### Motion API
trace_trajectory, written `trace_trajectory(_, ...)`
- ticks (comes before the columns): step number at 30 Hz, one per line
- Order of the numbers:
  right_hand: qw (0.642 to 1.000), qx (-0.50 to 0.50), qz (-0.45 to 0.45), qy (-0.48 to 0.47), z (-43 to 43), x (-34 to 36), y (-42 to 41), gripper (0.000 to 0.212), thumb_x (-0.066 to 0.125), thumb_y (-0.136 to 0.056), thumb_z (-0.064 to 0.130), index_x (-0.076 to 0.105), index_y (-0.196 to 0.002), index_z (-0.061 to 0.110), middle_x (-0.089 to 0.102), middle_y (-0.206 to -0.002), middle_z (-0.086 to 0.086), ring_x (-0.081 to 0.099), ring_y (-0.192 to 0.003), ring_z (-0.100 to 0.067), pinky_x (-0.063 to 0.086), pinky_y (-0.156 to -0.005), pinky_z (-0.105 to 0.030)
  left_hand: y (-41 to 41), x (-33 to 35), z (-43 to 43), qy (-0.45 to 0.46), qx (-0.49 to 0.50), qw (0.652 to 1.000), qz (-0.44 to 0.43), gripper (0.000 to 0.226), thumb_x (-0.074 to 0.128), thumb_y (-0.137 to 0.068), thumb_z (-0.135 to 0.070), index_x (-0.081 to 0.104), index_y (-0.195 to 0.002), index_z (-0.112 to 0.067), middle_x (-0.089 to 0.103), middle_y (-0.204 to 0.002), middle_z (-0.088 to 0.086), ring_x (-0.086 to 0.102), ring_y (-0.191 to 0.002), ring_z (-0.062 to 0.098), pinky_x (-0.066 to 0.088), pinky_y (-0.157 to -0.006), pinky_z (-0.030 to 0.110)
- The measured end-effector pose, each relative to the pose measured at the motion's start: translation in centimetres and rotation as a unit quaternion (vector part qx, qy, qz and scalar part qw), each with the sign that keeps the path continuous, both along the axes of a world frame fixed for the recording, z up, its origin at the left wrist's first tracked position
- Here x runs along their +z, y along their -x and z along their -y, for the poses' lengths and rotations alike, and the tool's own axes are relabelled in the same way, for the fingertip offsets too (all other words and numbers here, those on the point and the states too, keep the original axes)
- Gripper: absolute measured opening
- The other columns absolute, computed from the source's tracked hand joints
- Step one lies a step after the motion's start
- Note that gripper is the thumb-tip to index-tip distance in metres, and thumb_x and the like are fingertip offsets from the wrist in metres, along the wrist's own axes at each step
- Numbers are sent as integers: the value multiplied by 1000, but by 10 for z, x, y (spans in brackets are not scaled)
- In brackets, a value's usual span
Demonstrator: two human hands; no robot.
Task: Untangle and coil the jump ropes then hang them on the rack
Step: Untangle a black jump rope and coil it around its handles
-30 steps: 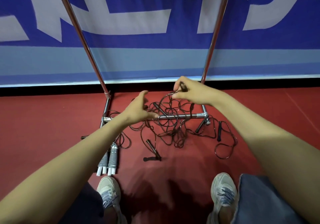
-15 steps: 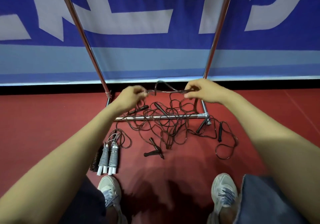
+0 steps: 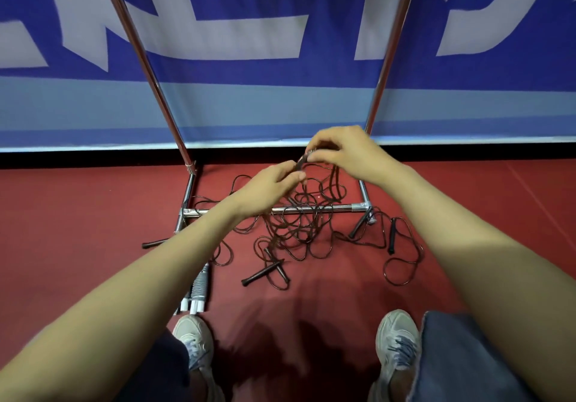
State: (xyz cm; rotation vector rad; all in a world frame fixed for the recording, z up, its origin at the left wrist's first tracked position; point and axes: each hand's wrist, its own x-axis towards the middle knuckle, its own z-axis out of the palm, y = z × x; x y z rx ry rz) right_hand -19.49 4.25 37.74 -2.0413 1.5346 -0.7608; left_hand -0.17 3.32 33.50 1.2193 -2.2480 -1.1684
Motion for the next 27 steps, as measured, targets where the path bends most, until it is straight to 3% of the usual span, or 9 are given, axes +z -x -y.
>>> trace_trajectory(4, 994, -84, 61, 35, 5, 12, 27, 8, 69, -87, 14, 72, -93, 11, 67, -78, 4, 55, -62, 1, 41, -66, -11, -20, -33, 0, -111, 13, 993, 35, 23, 45, -102, -27, 49, -82, -16, 50, -70, -2, 54, -68, 14, 51, -74, 32)
trace_trajectory(7, 994, -99, -19, -35, 3, -2, 40, 8, 68, -88, 17, 70, -95, 14, 67, -83, -4, 58, -69, -11, 37, -61, -6, -29, -29, 4, -153, 122, 974, -114, 14, 56, -97, -18, 49, -87, -10, 49, -66, 0, 51, -56, 8, 50, -63, 19)
trace_trajectory(10, 985, -130, -67, -89, 6, -14, 47, 11, 69, -88, 18, 67, -97, 13, 68, -88, -6, 61, -81, -18, 41, -66, -20, -30, 1, 11, -173, 176, 929, -275, 15, 58, -94, -20, 55, -85, -8, 48, -56, -5, 49, -51, 8, 54, -76, 32)
trace_trajectory(12, 976, -119, -123, -134, 6, -18, 46, 23, 72, -85, 17, 65, -106, 11, 66, -99, -5, 61, -96, -21, 40, -74, -25, -24, 19, 12, -169, 171, 918, -316, 17, 57, -95, -21, 60, -88, -6, 43, -53, -7, 40, -46, 7, 54, -60, 28)
trace_trajectory(16, 965, 29, 6, -260, -5, -15, 15, 70, 79, -77, 12, 45, -138, 16, 58, -125, -1, 54, -118, -17, 43, -99, -28, 3, 28, 1, -76, 186, 950, -238, 20, 68, -89, -23, 57, -75, -13, 52, -53, -8, 31, -41, 8, 25, -43, 21)
trace_trajectory(18, 964, 63, 68, -250, -7, -12, 1, 42, 71, -87, 15, 56, -126, 12, 66, -117, -12, 62, -111, -23, 45, -103, -40, 11, 27, -2, -59, 187, 954, -228, 20, 70, -87, -25, 59, -72, -15, 58, -57, -5, 32, -40, 7, 25, -43, 21)
trace_trajectory(21, 983, 33, 99, -152, -5, 1, -3, 17, 54, -98, 12, 67, -98, 1, 71, -84, -8, 65, -81, -23, 51, -88, -43, 10, 22, 0, -54, 148, 963, -221, 18, 66, -90, -25, 58, -77, -16, 58, -58, -6, 38, -44, 8, 29, -48, 25)
trace_trajectory(23, 983, -13, 146, -110, -4, 9, 4, 16, 51, -98, 7, 66, -98, 0, 67, -76, -6, 64, -68, -11, 54, -69, -28, 5, 14, -2, -79, 61, 979, -178, 12, 61, -93, -21, 54, -86, -15, 57, -66, -6, 47, -51, 3, 37, -54, 20)
trace_trajectory(27, 953, -103, 272, -84, 2, 7, 20, 15, 48, -98, 1, 62, -103, 0, 66, -70, -4, 66, -54, -3, 48, -53, -11, -18, -28, -7, -162, -90, 980, 77, 10, 56, -96, -20, 56, -88, -13, 59, -85, -3, 54, -77, 4, 42, -79, 20)
